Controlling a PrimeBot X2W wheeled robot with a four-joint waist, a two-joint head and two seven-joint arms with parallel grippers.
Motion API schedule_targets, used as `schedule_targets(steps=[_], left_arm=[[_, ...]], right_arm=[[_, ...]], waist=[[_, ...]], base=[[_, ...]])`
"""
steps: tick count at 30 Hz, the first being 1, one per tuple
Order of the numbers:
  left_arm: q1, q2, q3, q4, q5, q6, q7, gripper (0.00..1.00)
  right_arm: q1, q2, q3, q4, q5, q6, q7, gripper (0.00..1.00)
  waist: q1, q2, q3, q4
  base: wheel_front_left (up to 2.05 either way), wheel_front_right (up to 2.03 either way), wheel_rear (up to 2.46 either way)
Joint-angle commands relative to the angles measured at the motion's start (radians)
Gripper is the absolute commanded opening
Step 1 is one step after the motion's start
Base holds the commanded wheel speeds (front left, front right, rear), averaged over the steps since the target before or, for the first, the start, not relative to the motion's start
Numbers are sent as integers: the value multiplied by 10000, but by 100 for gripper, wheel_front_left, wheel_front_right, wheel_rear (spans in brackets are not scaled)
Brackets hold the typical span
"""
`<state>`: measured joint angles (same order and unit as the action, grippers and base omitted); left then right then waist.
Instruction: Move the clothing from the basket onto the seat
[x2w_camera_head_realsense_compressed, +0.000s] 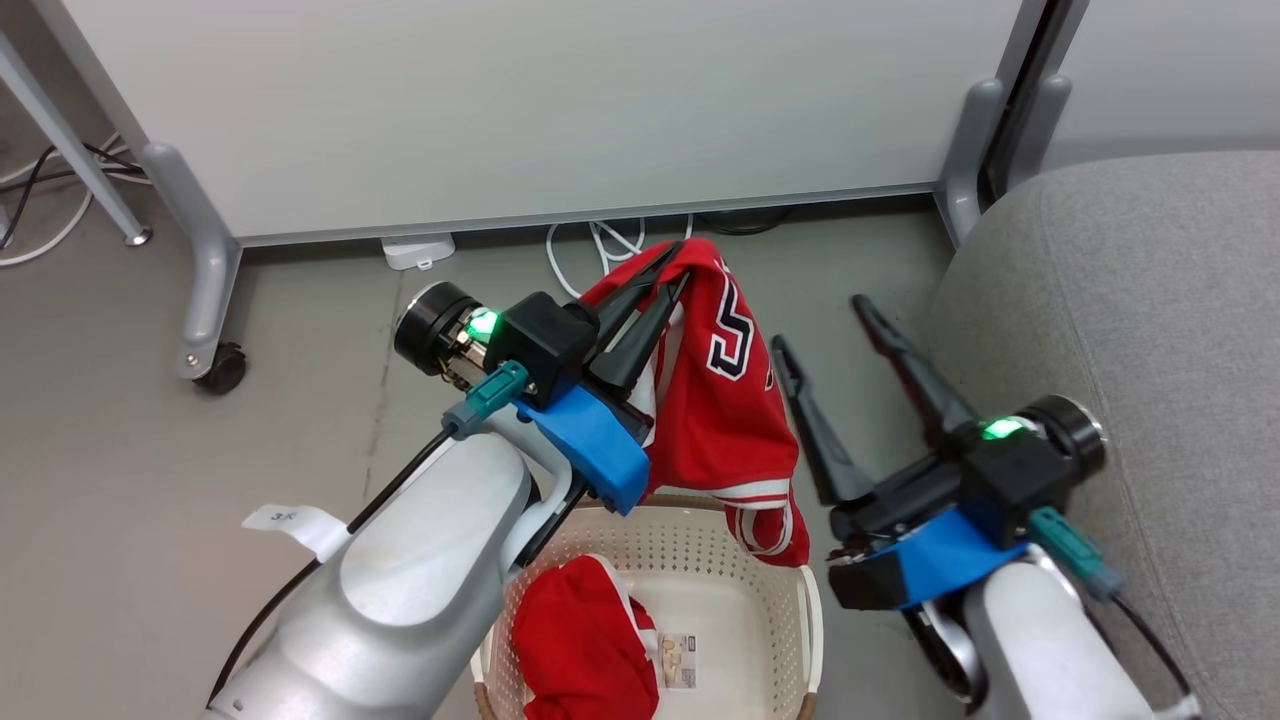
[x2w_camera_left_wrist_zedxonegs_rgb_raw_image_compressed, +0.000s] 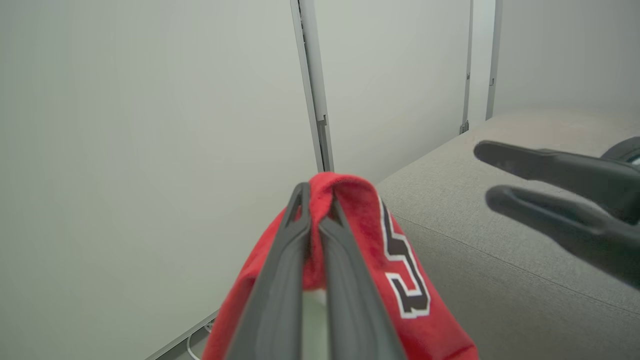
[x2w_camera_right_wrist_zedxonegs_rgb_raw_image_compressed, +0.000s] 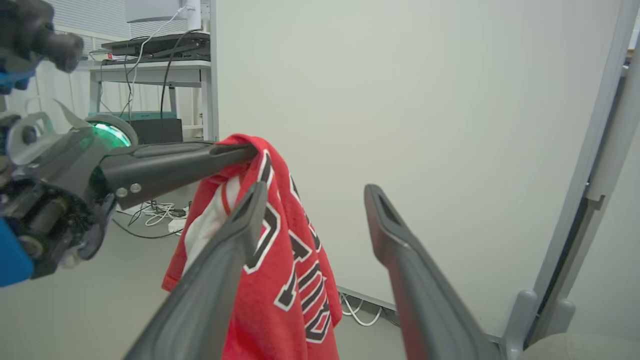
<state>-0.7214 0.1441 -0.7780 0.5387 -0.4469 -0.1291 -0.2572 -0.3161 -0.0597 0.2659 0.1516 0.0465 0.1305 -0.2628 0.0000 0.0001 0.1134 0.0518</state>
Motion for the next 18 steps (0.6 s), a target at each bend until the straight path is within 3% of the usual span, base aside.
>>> schedule_targets(steps=[1, 18], left_arm=[[-148, -12, -5, -42, 46, -12, -44, 0], [-375, -147, -298, -190, 146, 21, -77, 0]], right_arm=[[-215, -55, 180, 190, 17, 5, -31, 100], [-1981, 86, 1277, 3796, 88, 5, -20, 100]], waist=[[0, -1, 16, 26], [0, -1, 359, 372]], base=[[0, 0, 0], [0, 0, 0]])
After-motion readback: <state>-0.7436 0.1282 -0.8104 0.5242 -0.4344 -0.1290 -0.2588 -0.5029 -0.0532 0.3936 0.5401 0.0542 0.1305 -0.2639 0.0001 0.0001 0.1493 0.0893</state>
